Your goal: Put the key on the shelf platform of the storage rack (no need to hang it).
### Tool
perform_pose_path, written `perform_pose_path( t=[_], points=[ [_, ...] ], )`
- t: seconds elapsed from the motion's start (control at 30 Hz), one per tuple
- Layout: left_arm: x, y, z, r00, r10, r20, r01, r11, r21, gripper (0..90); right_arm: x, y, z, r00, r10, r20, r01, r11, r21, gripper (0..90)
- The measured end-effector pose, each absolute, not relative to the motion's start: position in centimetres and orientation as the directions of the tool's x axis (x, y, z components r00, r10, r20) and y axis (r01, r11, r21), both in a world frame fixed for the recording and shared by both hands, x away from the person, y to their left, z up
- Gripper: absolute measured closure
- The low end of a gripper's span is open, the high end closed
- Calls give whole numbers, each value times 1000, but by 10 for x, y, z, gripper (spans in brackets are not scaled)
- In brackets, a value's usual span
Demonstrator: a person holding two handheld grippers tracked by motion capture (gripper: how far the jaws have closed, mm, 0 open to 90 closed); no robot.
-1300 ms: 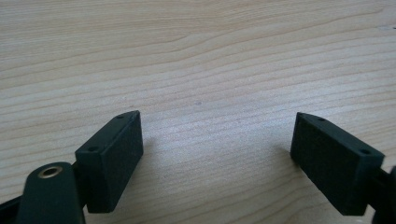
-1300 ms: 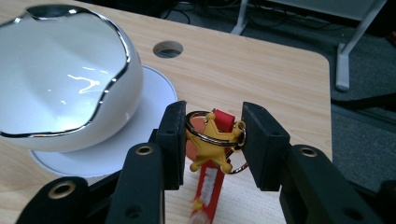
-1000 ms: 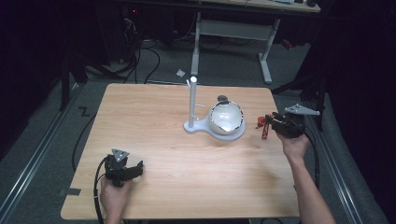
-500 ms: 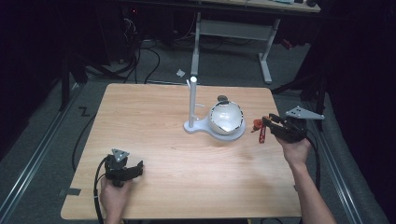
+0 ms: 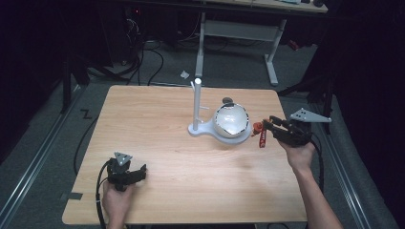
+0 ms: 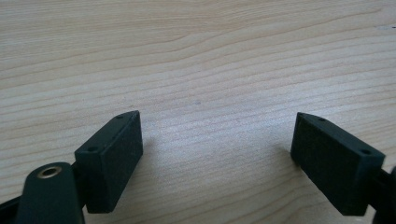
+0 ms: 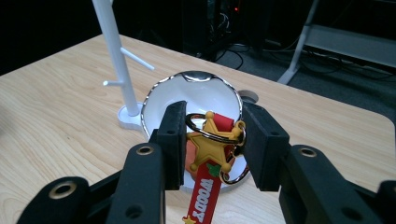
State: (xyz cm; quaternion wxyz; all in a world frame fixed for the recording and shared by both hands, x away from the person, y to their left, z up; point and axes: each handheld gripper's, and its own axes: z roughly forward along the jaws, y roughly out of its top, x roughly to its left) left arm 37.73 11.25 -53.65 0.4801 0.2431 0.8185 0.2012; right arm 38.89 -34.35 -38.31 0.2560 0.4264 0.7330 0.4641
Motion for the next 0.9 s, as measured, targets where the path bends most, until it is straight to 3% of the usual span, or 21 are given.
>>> perform_pose_path(
  t=[0.9],
  points=[
    [377,113,-536,-421,591,-688,206,801,562,170,429,-286,-367,-575,818,-8,378,275,884,629]
  ],
)
